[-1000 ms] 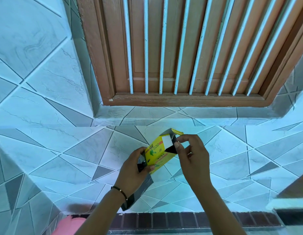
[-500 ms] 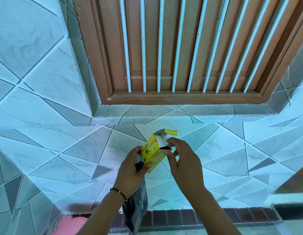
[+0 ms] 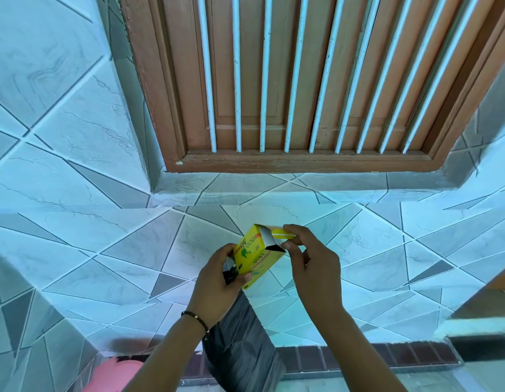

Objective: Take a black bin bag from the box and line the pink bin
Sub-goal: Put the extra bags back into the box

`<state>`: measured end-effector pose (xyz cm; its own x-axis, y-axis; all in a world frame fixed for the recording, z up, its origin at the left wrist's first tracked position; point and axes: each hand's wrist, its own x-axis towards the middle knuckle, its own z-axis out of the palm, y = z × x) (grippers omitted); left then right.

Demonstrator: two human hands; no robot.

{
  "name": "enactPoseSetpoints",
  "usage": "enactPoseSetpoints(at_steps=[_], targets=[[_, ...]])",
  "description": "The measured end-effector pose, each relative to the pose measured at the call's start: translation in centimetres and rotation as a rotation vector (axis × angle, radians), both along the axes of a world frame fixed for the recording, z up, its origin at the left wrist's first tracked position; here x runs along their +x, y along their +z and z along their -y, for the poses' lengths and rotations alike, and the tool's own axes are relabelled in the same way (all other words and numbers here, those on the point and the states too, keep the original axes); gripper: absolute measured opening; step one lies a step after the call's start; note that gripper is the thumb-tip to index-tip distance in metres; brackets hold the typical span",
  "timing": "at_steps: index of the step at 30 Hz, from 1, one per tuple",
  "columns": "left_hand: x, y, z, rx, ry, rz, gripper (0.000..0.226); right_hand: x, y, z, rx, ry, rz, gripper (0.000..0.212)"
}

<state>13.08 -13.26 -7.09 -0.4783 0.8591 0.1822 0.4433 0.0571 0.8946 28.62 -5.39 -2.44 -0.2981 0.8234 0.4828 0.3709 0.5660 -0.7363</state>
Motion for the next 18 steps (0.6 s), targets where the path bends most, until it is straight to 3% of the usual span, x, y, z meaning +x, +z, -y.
enactPoseSetpoints(at_steps=[10, 18], targets=[[0.16, 0.07, 0.7, 0.003, 0.006, -0.02, 0.045, 0.15, 0.51, -0.02, 0.042, 0.083, -0.031, 0.023], [0.3, 0.05, 0.88, 0.008, -0.001, -0.03, 0.045, -0.03, 0.91, 0.26, -0.535, 0.257, -0.458, 0.028]])
